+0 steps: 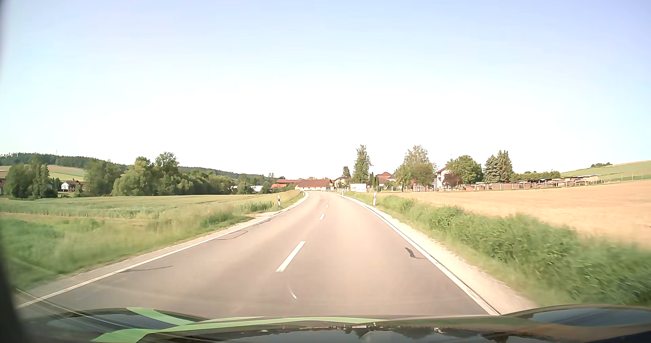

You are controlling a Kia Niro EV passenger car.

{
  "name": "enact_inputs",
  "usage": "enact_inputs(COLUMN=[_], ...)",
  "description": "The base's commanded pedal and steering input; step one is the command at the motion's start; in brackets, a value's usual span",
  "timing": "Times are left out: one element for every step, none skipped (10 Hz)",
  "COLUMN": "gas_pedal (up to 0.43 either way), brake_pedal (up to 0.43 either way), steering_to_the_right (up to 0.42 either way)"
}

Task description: Follow the waypoints while adhering to traffic rules and regulations

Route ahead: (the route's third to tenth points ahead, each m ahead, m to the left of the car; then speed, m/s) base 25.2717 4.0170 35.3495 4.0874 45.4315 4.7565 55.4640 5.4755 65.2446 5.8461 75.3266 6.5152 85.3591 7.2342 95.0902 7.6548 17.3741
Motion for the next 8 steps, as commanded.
enact_inputs(gas_pedal=[0.059,0.028,0.000,0.000,0.000,0.000,0.000,0.000], brake_pedal=[0.000,0.000,0.000,0.000,0.000,0.000,0.000,0.000], steering_to_the_right=[-0.006,-0.007,-0.008,-0.008,-0.008,-0.008,-0.008,-0.008])
